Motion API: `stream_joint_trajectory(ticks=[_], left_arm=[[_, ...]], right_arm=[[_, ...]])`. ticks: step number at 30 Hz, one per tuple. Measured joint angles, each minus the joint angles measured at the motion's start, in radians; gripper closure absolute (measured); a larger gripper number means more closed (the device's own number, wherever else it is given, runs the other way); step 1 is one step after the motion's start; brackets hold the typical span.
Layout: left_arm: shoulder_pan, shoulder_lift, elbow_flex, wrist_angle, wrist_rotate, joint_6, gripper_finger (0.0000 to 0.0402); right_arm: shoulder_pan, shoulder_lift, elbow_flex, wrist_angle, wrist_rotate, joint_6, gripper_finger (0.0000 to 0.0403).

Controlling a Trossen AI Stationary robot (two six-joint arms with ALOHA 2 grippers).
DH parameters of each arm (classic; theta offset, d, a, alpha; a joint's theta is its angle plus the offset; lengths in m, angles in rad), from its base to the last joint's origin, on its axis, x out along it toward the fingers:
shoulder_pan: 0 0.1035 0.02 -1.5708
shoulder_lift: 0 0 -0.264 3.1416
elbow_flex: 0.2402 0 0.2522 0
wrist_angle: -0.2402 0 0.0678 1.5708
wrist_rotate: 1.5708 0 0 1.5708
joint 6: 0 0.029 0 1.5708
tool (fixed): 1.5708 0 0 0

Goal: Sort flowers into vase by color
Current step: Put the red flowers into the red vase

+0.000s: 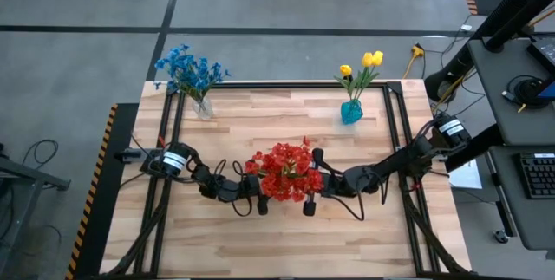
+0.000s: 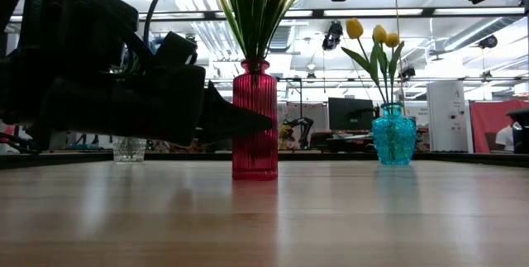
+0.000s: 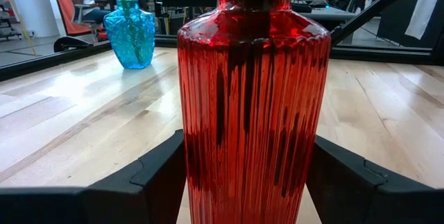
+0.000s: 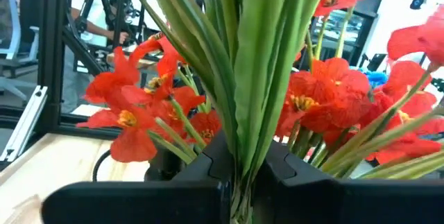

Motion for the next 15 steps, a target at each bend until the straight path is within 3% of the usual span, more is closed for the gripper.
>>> stream_joint_trajectory(ticks=[15], left_arm=[[0.000,0.000,0.000,0.000,0.000,0.000,0.0168]], right_arm=[[0.000,0.000,0.000,-0.058,0.005,0.044,0.0385]])
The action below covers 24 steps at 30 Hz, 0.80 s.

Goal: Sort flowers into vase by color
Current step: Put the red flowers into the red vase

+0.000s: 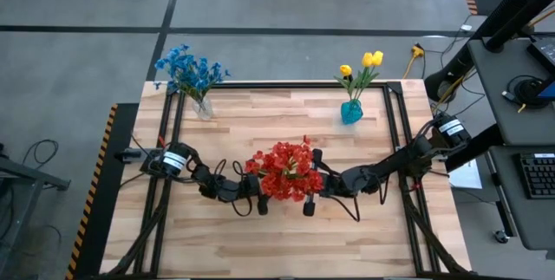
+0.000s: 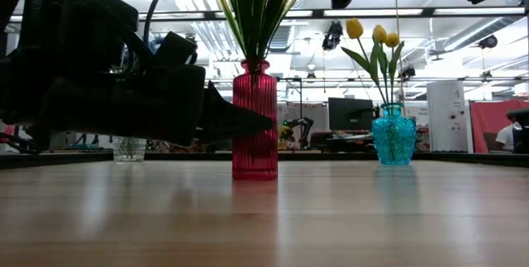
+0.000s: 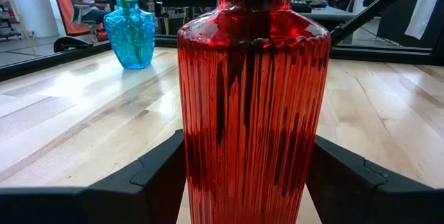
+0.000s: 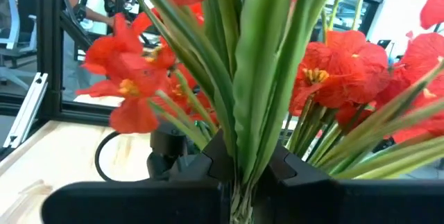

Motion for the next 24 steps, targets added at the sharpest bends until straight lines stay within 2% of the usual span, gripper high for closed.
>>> stream_joint_trajectory(ticks=[24], left_arm=[[0.000,0.001,0.007,-0.006,0.001,0.000,0.0168]], right_arm=[[-0.023,0.000,0.000,-0.070,0.020,0.094,0.0385]])
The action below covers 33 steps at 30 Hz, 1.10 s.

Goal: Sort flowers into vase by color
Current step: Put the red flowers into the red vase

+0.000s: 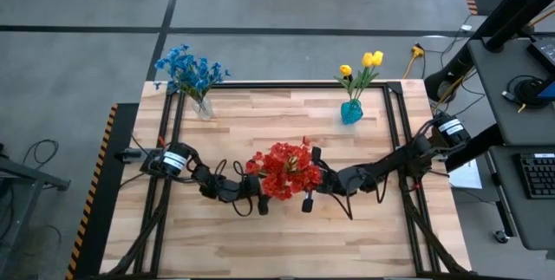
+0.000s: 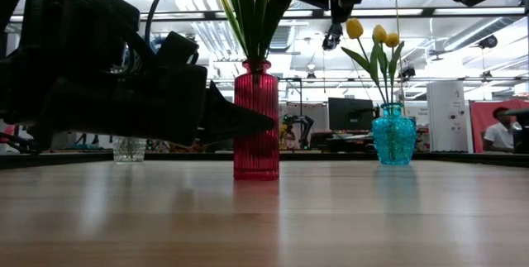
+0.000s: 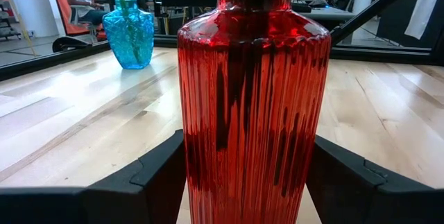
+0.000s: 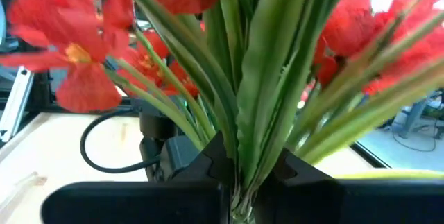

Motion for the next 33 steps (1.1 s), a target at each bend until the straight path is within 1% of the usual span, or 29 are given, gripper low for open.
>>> stream_joint_trajectory(ticks=[33], left_arm=[[0.000,0.000,0.000,-0.001,0.000,0.000,0.0168]], right_arm=[[-0.003,0.000,0.000,-0.094,0.000,0.056,0.0385]])
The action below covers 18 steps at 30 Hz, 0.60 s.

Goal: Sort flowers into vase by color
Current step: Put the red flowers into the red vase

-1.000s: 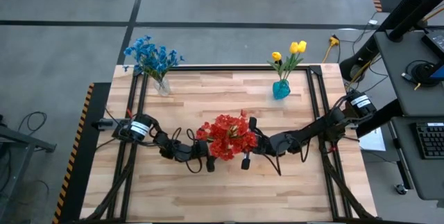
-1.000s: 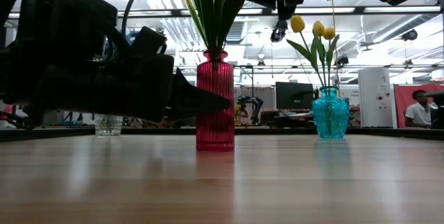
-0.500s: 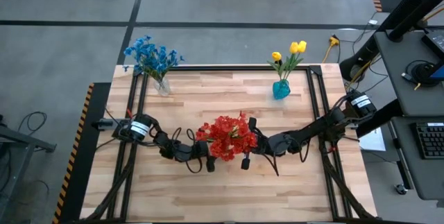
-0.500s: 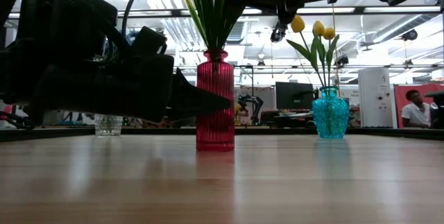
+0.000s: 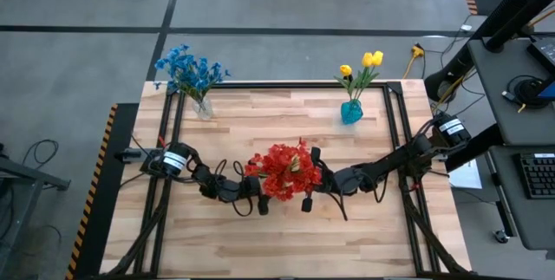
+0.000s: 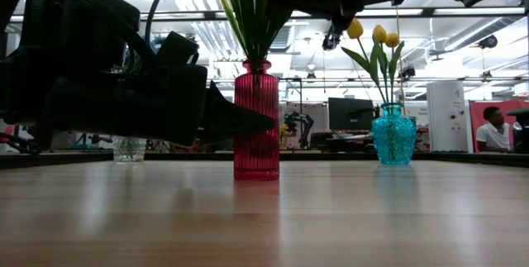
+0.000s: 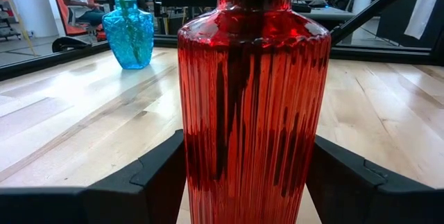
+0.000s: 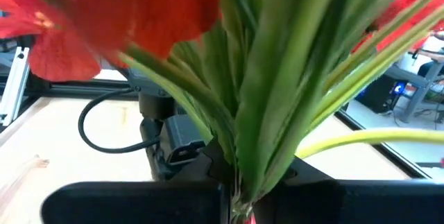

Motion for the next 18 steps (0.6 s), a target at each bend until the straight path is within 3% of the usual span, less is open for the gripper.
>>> stream_joint_trajectory(ticks=[18], left_arm=[[0.000,0.000,0.000,0.000,0.000,0.000,0.0168]], right_arm=[[0.001,0.000,0.000,-0.046,0.002,0.031,0.0385]])
